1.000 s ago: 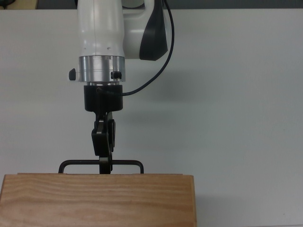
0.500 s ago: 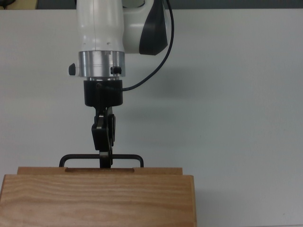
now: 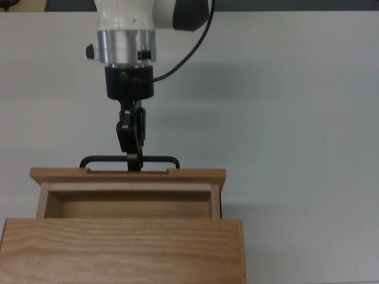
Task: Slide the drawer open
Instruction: 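Pull the handle outward, sliding the upper drawer out of the cabinet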
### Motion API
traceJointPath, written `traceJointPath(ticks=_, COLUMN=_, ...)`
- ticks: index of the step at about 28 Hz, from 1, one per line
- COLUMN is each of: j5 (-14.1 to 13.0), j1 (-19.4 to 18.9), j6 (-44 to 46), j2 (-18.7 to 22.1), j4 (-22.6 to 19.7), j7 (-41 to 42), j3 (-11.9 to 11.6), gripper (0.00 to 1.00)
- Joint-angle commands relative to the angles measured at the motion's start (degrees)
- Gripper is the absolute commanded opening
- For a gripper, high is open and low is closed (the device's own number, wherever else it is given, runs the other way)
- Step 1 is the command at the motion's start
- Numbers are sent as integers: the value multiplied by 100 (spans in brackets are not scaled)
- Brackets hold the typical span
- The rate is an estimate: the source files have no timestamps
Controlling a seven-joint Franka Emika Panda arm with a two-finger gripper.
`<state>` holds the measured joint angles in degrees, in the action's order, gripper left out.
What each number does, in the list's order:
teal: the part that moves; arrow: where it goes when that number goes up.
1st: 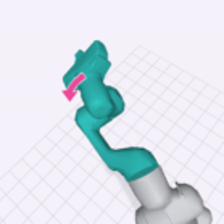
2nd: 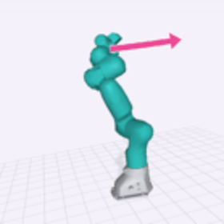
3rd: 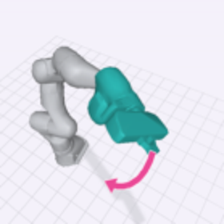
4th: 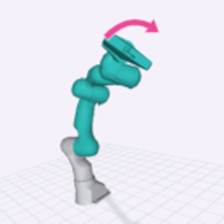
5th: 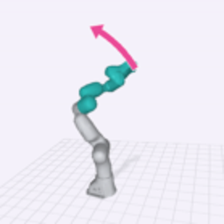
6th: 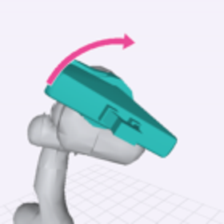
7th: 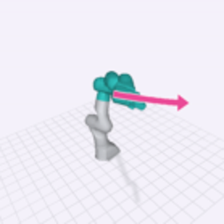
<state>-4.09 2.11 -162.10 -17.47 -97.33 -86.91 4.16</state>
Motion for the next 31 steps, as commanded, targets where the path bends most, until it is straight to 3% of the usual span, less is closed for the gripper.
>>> traceJointPath(ticks=1, j5=-162, j1=26, j6=372, j2=622, j4=-524, j7=-159, j3=-3, gripper=0)
traceJointPath(ticks=7, j5=-162, j1=88, j6=608, j2=693, j4=-629, j7=-159, j3=-12, gripper=0)
traceJointPath(ticks=31, j5=-66, j1=255, j6=3430, j2=1440, j4=-603, j7=-106, j3=-38, gripper=0)
